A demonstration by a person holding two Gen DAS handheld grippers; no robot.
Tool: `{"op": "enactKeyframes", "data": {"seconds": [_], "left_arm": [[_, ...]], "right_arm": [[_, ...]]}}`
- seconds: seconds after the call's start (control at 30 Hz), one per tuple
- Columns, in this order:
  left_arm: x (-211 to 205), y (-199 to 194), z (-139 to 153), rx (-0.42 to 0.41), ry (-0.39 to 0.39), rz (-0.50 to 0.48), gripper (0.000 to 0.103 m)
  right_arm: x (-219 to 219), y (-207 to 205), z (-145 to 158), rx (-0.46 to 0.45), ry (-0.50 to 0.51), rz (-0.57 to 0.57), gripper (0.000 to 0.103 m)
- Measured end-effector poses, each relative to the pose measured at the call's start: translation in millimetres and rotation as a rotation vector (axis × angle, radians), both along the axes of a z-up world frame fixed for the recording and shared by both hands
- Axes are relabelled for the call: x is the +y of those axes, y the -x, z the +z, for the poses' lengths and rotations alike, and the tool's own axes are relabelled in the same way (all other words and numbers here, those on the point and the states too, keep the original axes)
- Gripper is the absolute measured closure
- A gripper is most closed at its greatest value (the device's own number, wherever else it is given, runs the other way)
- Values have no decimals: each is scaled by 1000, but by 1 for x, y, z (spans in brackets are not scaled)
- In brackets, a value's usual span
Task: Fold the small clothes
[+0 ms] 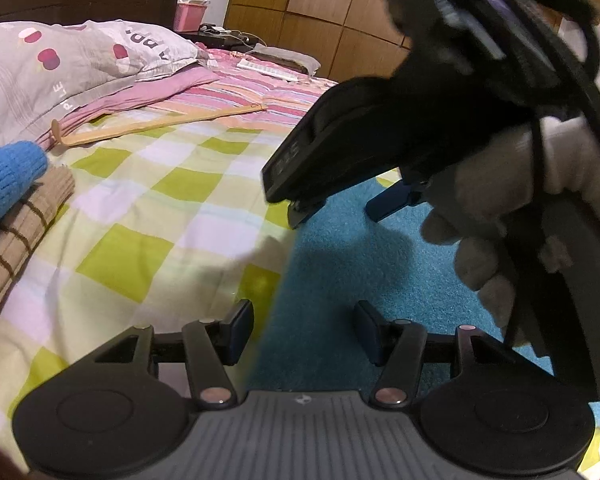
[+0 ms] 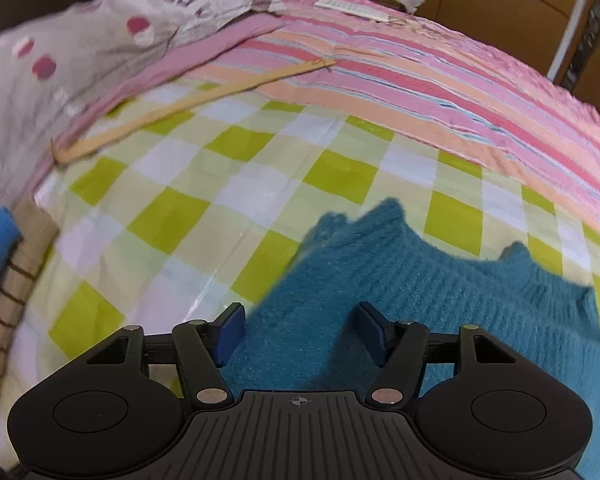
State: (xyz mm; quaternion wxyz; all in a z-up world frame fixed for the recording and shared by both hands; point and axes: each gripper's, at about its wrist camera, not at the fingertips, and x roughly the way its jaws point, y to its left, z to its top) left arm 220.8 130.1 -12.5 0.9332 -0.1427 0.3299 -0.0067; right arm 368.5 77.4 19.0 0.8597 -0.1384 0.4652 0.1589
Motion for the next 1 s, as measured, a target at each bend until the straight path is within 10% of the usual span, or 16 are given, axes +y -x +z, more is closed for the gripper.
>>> {"op": "enactKeyframes", "data": {"seconds": [0.3, 0.7, 1.0], "left_arm": [[2, 3, -2, 1, 9, 8, 37], [7, 28, -3, -33, 52, 66, 31], [18, 37, -6, -77, 146, 70, 24]], "right_arm": [[25, 3, -21, -45, 175, 79, 30], [3, 12, -3, -61, 126, 84, 70], [-23, 12, 13, -40, -1, 43, 81]]}}
